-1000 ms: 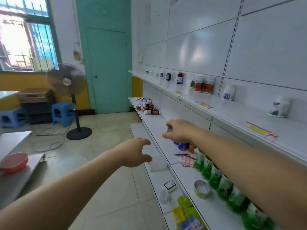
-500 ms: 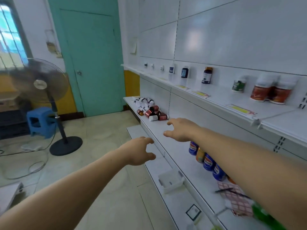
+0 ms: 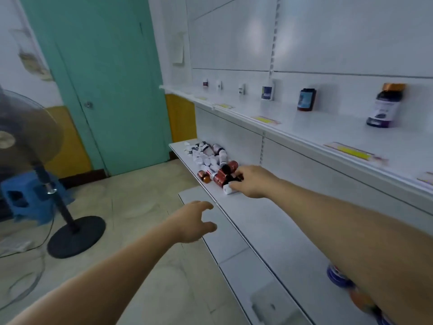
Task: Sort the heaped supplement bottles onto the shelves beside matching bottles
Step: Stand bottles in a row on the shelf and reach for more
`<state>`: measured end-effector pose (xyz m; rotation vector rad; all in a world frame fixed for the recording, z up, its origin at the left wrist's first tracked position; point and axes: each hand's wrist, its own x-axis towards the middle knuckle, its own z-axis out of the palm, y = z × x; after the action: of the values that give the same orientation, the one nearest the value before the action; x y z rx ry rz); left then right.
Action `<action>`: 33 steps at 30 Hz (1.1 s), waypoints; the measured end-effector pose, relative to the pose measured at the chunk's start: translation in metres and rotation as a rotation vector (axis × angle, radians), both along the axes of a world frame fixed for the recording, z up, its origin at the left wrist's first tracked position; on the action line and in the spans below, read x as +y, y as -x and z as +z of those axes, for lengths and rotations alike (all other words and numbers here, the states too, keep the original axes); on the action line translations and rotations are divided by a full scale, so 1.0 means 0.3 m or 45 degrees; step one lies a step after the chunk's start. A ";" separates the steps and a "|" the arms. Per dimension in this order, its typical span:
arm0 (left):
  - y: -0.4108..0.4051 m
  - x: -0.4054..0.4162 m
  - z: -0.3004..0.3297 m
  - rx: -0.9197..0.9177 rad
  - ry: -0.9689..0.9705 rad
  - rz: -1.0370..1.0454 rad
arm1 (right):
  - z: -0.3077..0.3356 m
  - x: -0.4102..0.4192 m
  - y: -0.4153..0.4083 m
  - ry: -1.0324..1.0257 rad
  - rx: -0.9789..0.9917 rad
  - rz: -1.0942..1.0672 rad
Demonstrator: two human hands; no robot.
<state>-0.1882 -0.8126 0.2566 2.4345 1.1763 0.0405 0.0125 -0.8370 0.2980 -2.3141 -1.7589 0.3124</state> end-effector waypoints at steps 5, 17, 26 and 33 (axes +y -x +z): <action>0.022 0.464 -0.052 -0.023 0.087 0.006 | -0.071 0.419 0.006 0.028 0.023 -0.044; 0.062 1.505 -0.211 0.066 0.248 -0.150 | -0.314 1.280 0.011 0.086 0.246 -0.429; -0.205 2.079 -0.357 0.052 0.412 -0.254 | -0.474 1.762 -0.196 0.171 0.204 -0.566; -0.513 2.445 -0.571 0.022 0.580 -0.242 | -0.719 2.130 -0.425 0.229 0.229 -0.589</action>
<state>-0.0344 -0.0790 0.0852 2.1275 0.8432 -0.2762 0.1400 -0.1979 0.0822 -2.6312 -1.1109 0.5893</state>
